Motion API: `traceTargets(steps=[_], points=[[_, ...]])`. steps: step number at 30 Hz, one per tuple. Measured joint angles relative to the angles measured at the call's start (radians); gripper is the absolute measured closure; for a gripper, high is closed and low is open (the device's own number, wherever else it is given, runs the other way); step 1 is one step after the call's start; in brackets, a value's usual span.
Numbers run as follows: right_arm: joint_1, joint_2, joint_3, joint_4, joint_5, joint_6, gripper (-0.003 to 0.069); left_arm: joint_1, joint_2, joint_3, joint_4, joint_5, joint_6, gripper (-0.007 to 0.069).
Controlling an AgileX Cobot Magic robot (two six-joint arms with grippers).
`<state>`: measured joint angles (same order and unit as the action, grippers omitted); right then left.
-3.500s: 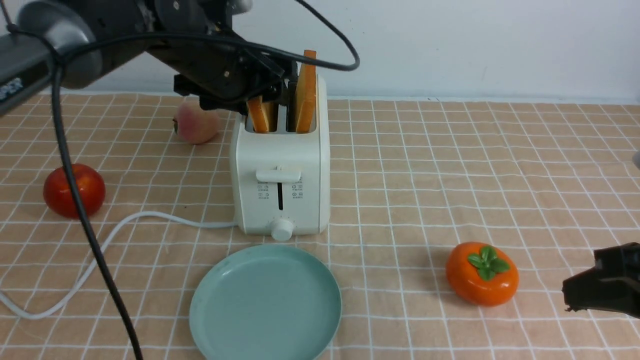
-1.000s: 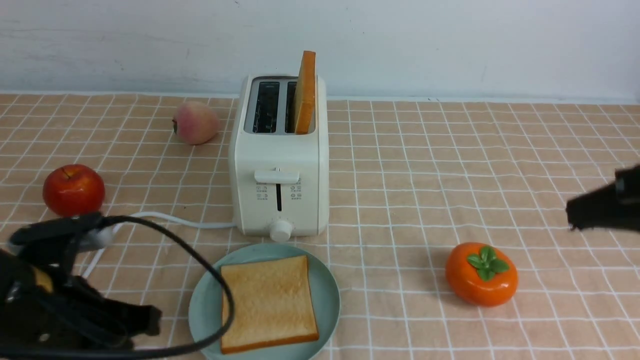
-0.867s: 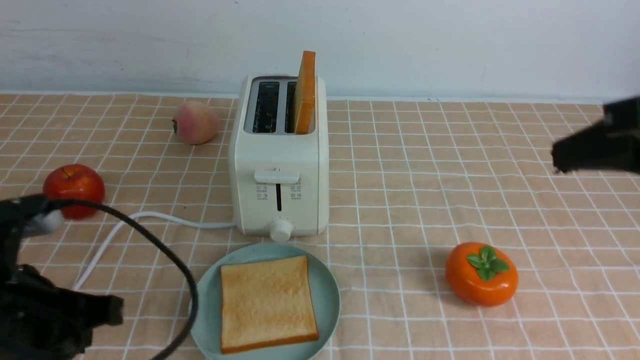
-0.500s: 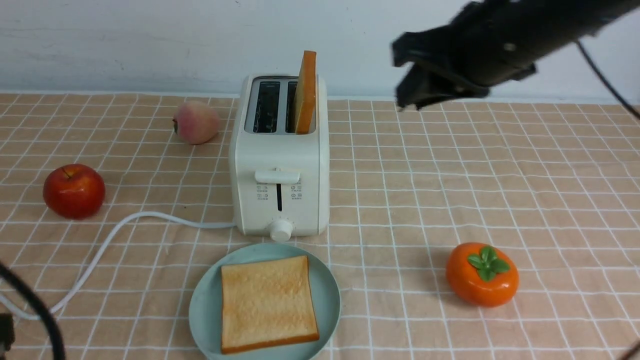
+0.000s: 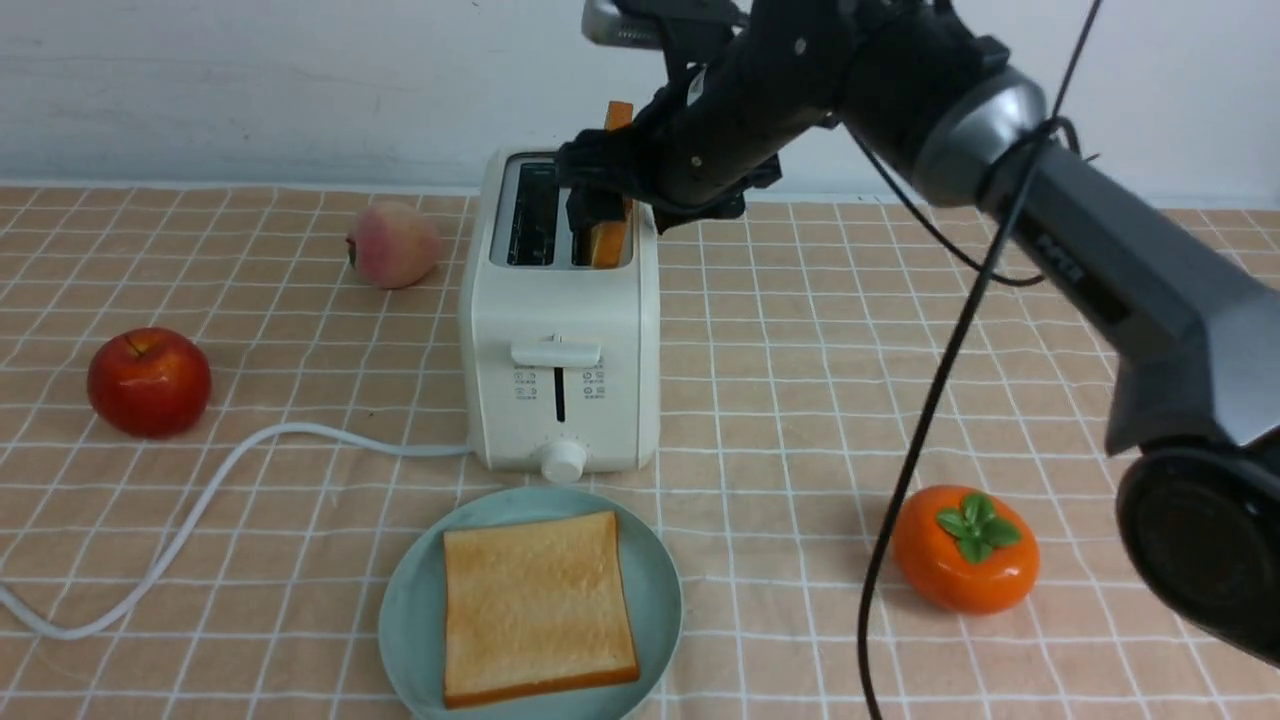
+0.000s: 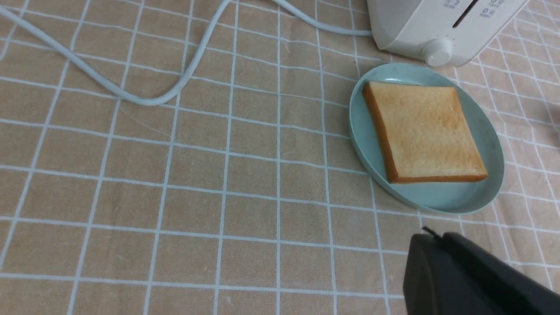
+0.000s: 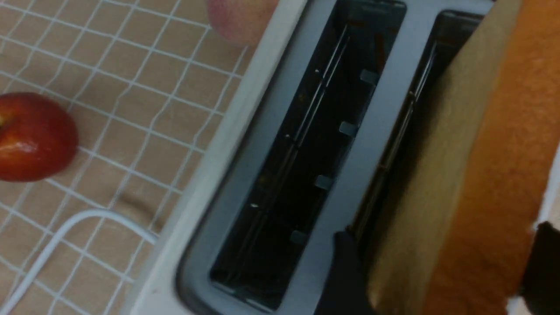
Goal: Take toasted bread from bread machine on light coffee tablecloth place on plate.
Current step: 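Grasp the toast slice in the toaster and pull it up out of the slot with the right gripper, then place the held slice of bread on top of the slice on the plate with the right gripper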
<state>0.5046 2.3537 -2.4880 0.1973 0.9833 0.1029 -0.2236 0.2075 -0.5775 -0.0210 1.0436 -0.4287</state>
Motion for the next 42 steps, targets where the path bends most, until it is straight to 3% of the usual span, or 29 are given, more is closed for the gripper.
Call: traceTargets(steps=[3,4,11,16,20,26,31,34,38,42], points=[[-0.001,-0.012,-0.042,0.008,0.032,-0.002,0.0517,0.000,-0.009,0.000,0.007,0.018,0.000,0.0638],[0.000,-0.019,-0.052,0.008,0.050,-0.004,0.0563,0.000,-0.009,0.000,0.007,0.019,0.000,0.0638],[-0.001,-0.247,-0.169,-0.016,0.246,-0.032,0.0552,0.000,-0.009,0.000,0.010,0.011,0.000,0.0638],[-0.001,-0.498,-0.138,-0.082,0.280,-0.033,0.0552,0.000,-0.009,0.000,0.012,-0.023,0.000,0.0638],[-0.001,-0.629,0.010,-0.055,0.284,-0.033,0.0552,0.000,-0.009,0.000,0.014,-0.030,0.000,0.0638],[0.000,-0.846,0.542,0.073,0.272,-0.033,0.0552,0.000,-0.009,0.000,0.015,-0.035,0.000,0.0638],[0.000,-0.882,1.028,0.284,0.001,-0.079,0.0552,0.000,-0.009,0.000,0.015,-0.035,0.000,0.0638],[0.000,-0.849,1.209,0.483,-0.176,-0.199,0.0552,0.000,-0.009,0.000,0.015,-0.035,0.000,0.0638],[0.000,-0.783,1.327,0.793,-0.337,-0.401,0.0552,0.000,-0.009,0.000,0.014,-0.036,0.000,0.0638],[0.009,-0.700,1.344,1.030,-0.372,-0.607,0.0552,0.000,-0.009,0.000,0.014,-0.036,0.000,0.0638]])
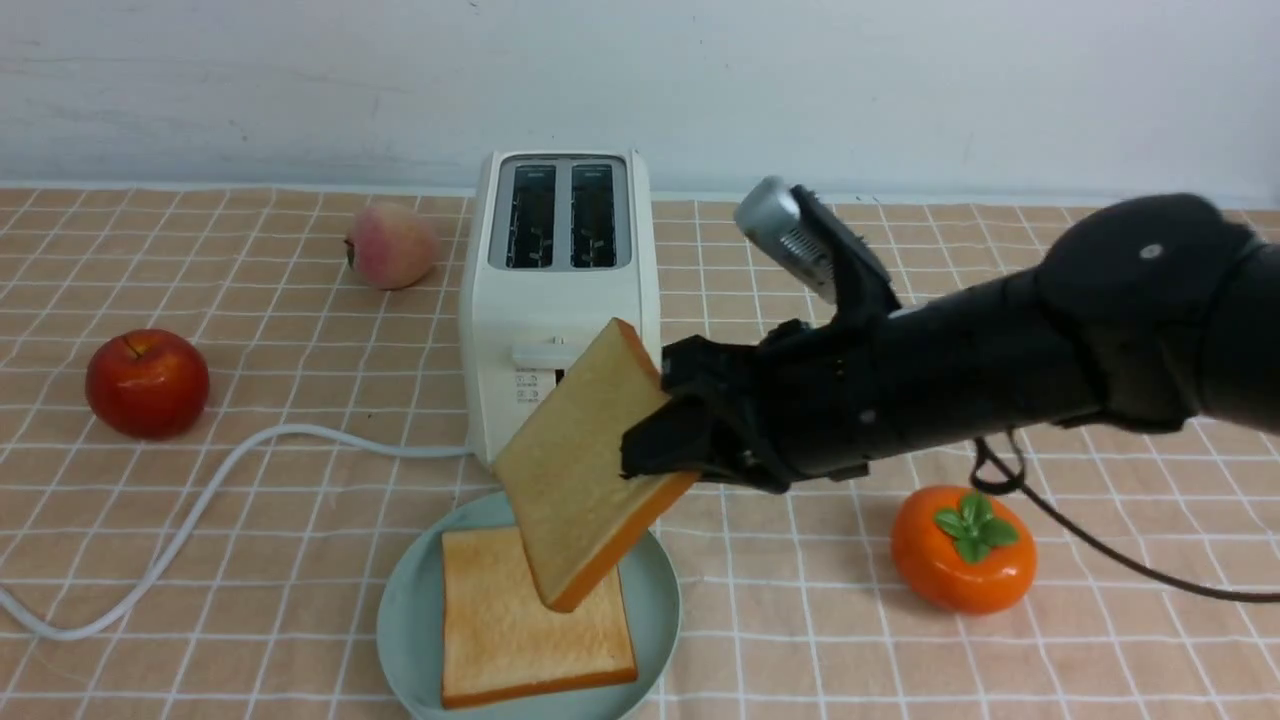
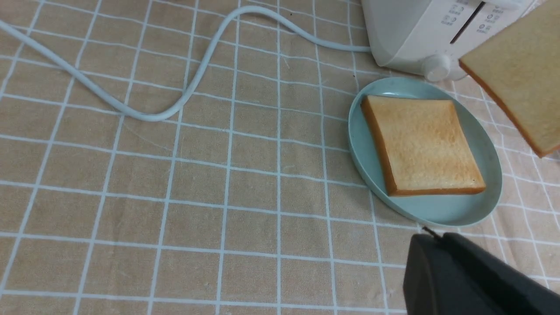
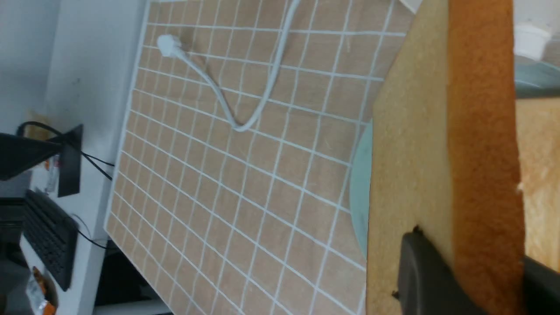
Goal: Take toasted bread from bread machine on light coffee tablecloth place on plate.
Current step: 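Place the held slice of bread on top of the slice on the plate with the right gripper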
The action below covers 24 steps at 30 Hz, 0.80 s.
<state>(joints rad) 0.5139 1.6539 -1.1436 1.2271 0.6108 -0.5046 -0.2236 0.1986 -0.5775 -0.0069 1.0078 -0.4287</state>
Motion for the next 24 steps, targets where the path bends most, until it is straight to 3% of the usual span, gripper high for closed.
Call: traceTargets(steps=[3,7,14,16,19,24], points=[[0.028,0.066,0.000,0.132,-0.021,-0.125,0.0550,0.000,0.000,0.000,0.000,0.000,0.000,0.0638],[0.057,0.131,0.000,0.192,-0.031,-0.184,0.0514,0.000,0.000,0.000,0.000,0.000,0.000,0.0638],[0.067,0.199,0.000,0.208,-0.079,-0.194,0.0298,0.000,0.000,0.000,0.000,0.000,0.000,0.0638],[0.058,0.198,0.000,0.142,-0.065,-0.193,0.0235,0.000,0.000,0.000,0.000,0.000,0.000,0.0638],[0.026,0.177,0.000,0.015,-0.034,-0.146,0.0206,0.000,0.000,0.000,0.000,0.002,0.000,0.0638],[-0.075,0.078,0.000,-0.306,-0.004,0.056,0.0239,0.000,0.000,0.000,0.000,0.002,0.000,0.0638]])
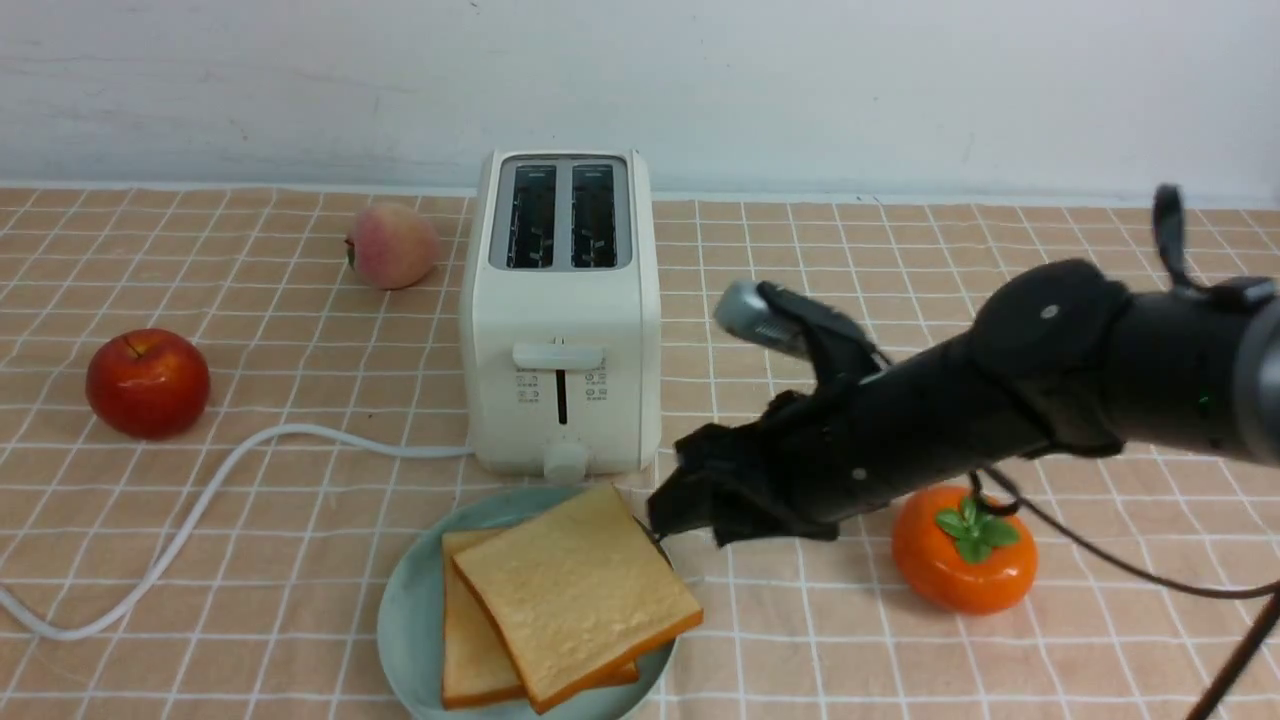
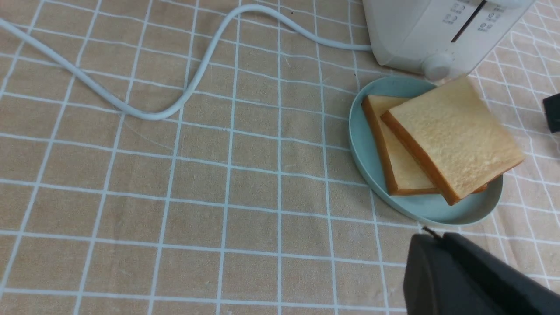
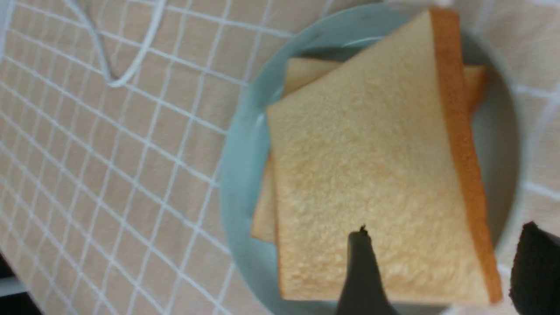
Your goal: Take toasted bread from bread machine on light coffee tablecloth place on plate.
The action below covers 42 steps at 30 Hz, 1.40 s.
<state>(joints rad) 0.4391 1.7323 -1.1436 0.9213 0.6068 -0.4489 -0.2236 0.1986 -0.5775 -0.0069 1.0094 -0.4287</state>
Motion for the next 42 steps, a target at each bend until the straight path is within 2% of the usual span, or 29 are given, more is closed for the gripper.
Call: traceTargets(steps=[1,2,3,4,8,11,15,19,20,22,24,26,30,42], points=[[-0.028,-0.037,0.000,-0.069,0.018,0.062,0.0260,0.000,0.000,0.000,0.000,0.000,0.000,0.0638],[-0.033,-0.044,0.000,-0.095,0.028,0.072,0.0269,0.000,0.000,0.000,0.000,0.000,0.000,0.0638],[-0.070,-0.113,-0.001,-0.209,0.081,0.156,0.0323,0.000,0.000,0.000,0.000,-0.001,-0.001,0.0638],[-0.074,-0.122,-0.001,-0.221,0.095,0.171,0.0341,0.000,0.000,0.000,0.000,-0.001,-0.003,0.0638],[-0.094,-0.353,-0.001,-0.461,0.212,0.288,0.0601,0.000,0.000,0.000,-0.015,-0.038,-0.029,0.0638],[-0.094,-0.520,-0.001,-0.570,0.234,0.359,0.0673,0.000,0.000,0.000,-0.027,-0.092,-0.035,0.0638],[-0.094,-0.770,0.022,-0.619,0.230,0.403,0.0678,0.000,0.000,0.000,-0.037,-0.168,-0.036,0.0638],[-0.094,-1.003,0.136,-0.669,0.113,0.416,0.0676,0.000,0.000,0.000,-0.042,-0.214,-0.036,0.0638],[-0.094,-1.139,0.236,-0.715,0.014,0.423,0.0671,0.000,0.000,0.000,-0.043,-0.226,-0.037,0.0638],[-0.094,-1.228,0.317,-0.758,-0.074,0.432,0.0668,0.000,0.000,0.000,-0.043,-0.231,-0.038,0.0638],[-0.094,-1.407,0.506,-0.849,-0.271,0.484,0.0667,0.000,0.000,0.000,-0.044,-0.236,-0.038,0.0638],[-0.094,-1.495,0.604,-0.874,-0.354,0.538,0.0667,0.000,0.000,0.000,-0.045,-0.237,-0.038,0.0638],[-0.094,-1.607,0.741,-0.905,-0.414,0.622,0.0666,0.000,0.000,0.000,-0.045,-0.258,-0.038,0.0638],[-0.094,-1.643,0.766,-0.956,-0.438,0.645,0.0651,0.000,0.000,0.000,-0.046,-0.334,-0.038,0.0638]])
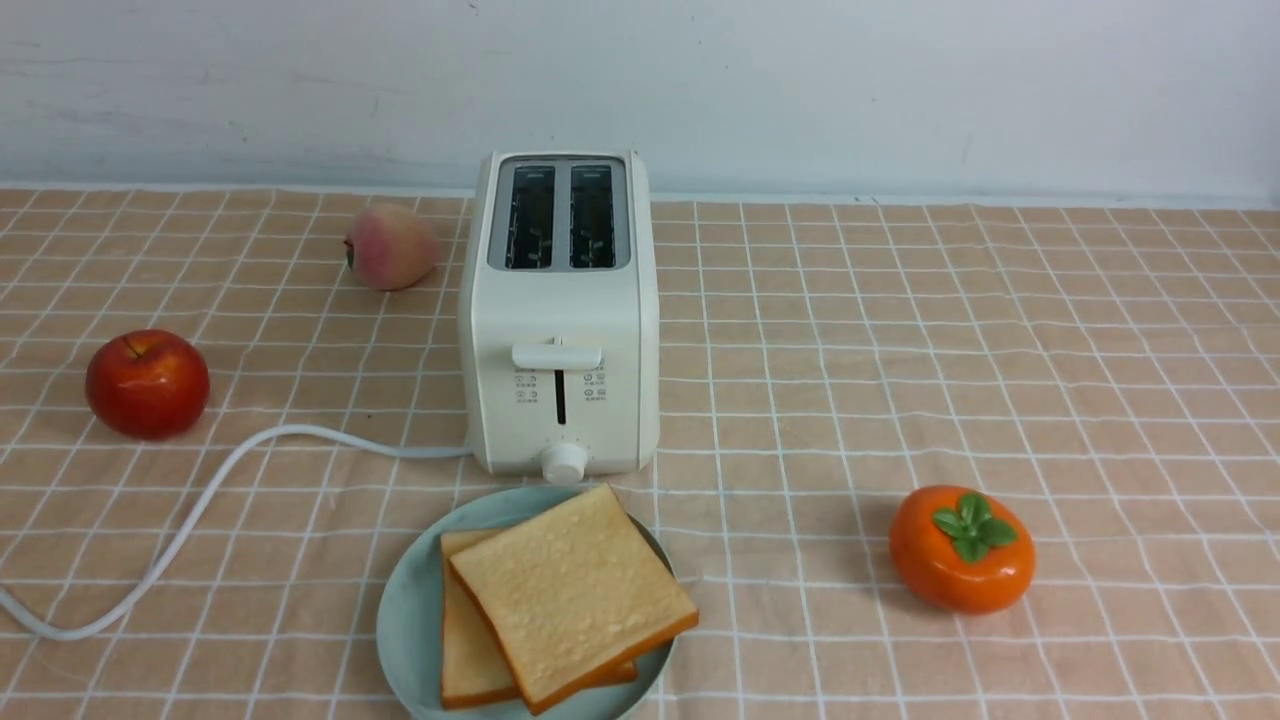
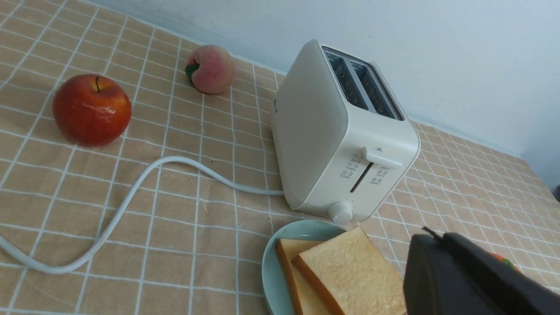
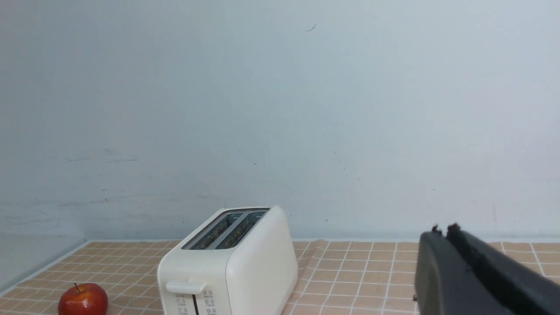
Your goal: Take toasted bread from bread machine on light coffee tablecloth place on plate.
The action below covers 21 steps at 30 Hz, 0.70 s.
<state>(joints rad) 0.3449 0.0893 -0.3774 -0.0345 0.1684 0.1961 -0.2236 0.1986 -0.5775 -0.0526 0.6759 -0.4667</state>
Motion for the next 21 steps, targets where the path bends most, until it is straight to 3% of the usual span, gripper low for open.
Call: traceTargets(steps=[21], points=[[0.000,0.000,0.000,0.000,0.000,0.000,0.0636,0.008,0.000,0.024,0.028,-0.054,0.031,0.0638]])
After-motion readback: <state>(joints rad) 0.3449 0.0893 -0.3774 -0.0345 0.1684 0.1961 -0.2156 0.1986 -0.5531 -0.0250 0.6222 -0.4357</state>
